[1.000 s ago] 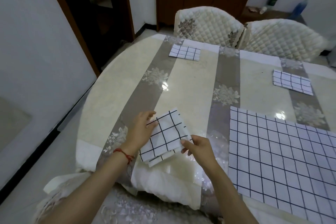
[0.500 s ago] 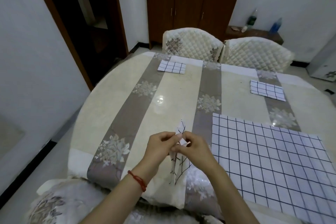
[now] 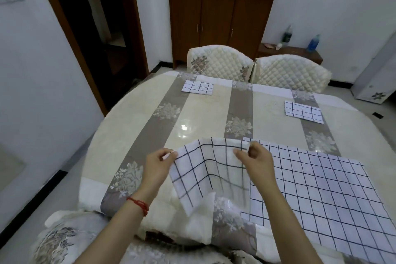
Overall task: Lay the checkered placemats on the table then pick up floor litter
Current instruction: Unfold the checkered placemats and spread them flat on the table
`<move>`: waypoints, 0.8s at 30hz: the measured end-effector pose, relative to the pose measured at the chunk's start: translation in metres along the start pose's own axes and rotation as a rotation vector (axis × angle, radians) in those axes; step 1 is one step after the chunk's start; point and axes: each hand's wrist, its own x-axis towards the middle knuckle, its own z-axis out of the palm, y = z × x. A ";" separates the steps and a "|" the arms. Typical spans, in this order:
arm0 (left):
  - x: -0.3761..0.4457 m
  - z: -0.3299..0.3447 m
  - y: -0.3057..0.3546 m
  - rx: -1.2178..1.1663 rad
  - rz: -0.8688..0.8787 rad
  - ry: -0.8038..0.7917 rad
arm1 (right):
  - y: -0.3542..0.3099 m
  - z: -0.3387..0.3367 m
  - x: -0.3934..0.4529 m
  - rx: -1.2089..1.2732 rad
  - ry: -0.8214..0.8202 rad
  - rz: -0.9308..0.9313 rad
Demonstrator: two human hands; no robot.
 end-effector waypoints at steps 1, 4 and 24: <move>0.002 -0.005 -0.002 0.049 0.048 0.021 | -0.002 -0.004 0.002 0.012 0.055 -0.014; 0.004 -0.011 -0.004 0.232 0.114 -0.004 | -0.014 -0.008 0.006 0.021 0.043 -0.047; 0.007 0.023 0.069 -0.097 0.340 -0.077 | -0.037 -0.052 0.003 -0.127 -0.333 0.055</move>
